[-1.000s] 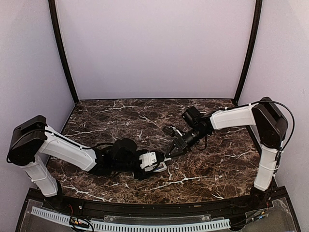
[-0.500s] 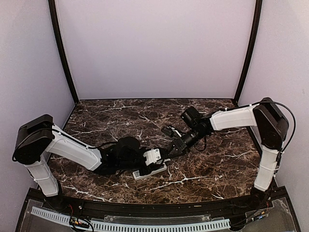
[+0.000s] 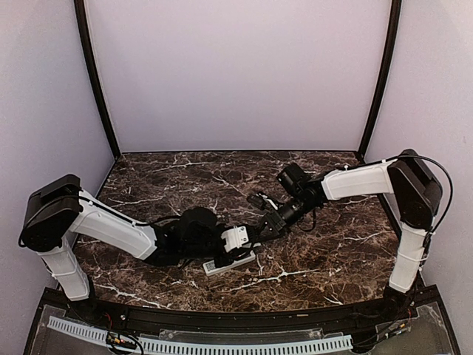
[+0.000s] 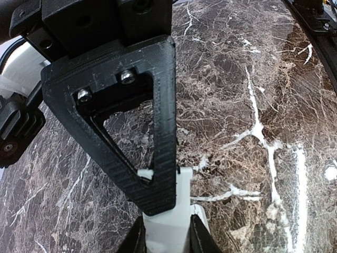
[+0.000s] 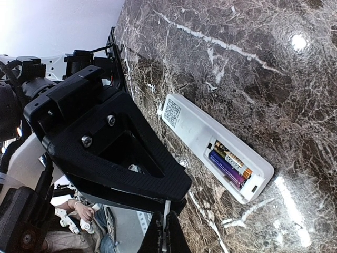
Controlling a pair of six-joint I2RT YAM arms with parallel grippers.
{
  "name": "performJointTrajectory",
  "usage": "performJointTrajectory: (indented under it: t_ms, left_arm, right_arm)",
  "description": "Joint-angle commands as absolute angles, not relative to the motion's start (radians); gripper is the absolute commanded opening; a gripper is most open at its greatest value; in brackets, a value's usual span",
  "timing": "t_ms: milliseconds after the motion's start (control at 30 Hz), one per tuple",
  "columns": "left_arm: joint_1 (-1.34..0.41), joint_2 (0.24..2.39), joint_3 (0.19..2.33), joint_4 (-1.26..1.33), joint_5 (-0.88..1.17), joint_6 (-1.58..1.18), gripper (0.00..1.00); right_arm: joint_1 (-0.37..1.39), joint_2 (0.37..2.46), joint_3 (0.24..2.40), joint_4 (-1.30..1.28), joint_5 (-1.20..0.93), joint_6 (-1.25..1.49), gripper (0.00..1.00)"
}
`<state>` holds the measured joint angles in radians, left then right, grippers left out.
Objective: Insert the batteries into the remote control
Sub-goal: Load the battery cover onto the remote control without the battery cover.
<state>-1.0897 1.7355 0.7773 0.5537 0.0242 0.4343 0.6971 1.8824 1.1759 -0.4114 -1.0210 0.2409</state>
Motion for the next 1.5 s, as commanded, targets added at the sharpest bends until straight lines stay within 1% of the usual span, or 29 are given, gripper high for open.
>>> performJointTrajectory:
  t_ms: [0, 100, 133, 233, 300, 533, 667, 733, 967, 1100, 1167, 1233, 1333, 1367, 1467]
  left_arm:
    - [-1.095, 1.744, 0.815, 0.49, 0.021, 0.402, 0.14]
    - [-1.095, 1.744, 0.827, 0.46, 0.017, 0.386, 0.12]
    - [-1.095, 1.744, 0.832, 0.455, 0.012, 0.377, 0.12]
    - [-1.095, 1.744, 0.839, 0.431, 0.012, 0.365, 0.1]
    - [-1.095, 1.744, 0.844, 0.421, -0.013, 0.357, 0.1]
    - [-1.095, 1.752, 0.857, 0.408, -0.043, 0.333, 0.1]
    - [-1.095, 1.753, 0.862, 0.407, -0.052, 0.324, 0.1]
    - [-1.095, 1.753, 0.863, 0.409, -0.061, 0.319, 0.1]
    - [-1.095, 1.753, 0.861, 0.413, -0.071, 0.31, 0.09]
    - [-1.095, 1.754, 0.859, 0.416, -0.075, 0.311, 0.09]
    - [-1.096, 1.753, 0.857, 0.42, -0.073, 0.311, 0.08]
    - [-1.096, 1.754, 0.854, 0.422, -0.066, 0.313, 0.08]
    - [-1.096, 1.761, 0.855, 0.417, -0.063, 0.319, 0.07]
    - [-1.096, 1.762, 0.856, 0.416, -0.064, 0.32, 0.07]
    - [-1.095, 1.764, 0.857, 0.414, -0.06, 0.323, 0.07]
  right_arm:
    - [0.705, 1.852, 1.168, -0.388, -1.028, 0.229, 0.0]
    - [0.706, 1.854, 1.171, -0.388, -1.025, 0.225, 0.01]
    - [0.705, 1.856, 1.171, -0.384, -1.025, 0.227, 0.03]
    - [0.706, 1.859, 1.165, -0.376, -1.028, 0.234, 0.13]
    - [0.705, 1.859, 1.157, -0.369, -1.03, 0.238, 0.16]
    - [0.704, 1.877, 1.141, -0.351, -1.026, 0.255, 0.17]
    - [0.703, 1.893, 1.139, -0.346, -1.028, 0.26, 0.13]
    - [0.704, 1.896, 1.141, -0.346, -1.029, 0.261, 0.13]
    - [0.697, 1.911, 1.134, -0.344, -1.016, 0.265, 0.18]
    - [0.691, 1.919, 1.128, -0.338, -1.011, 0.265, 0.24]
    - [0.688, 1.92, 1.126, -0.335, -1.01, 0.265, 0.25]
    - [0.683, 1.919, 1.124, -0.328, -1.012, 0.268, 0.24]
    - [0.677, 1.915, 1.122, -0.315, -1.021, 0.274, 0.16]
    - [0.675, 1.914, 1.121, -0.311, -1.028, 0.277, 0.15]
    - [0.675, 1.916, 1.12, -0.298, -1.049, 0.283, 0.15]
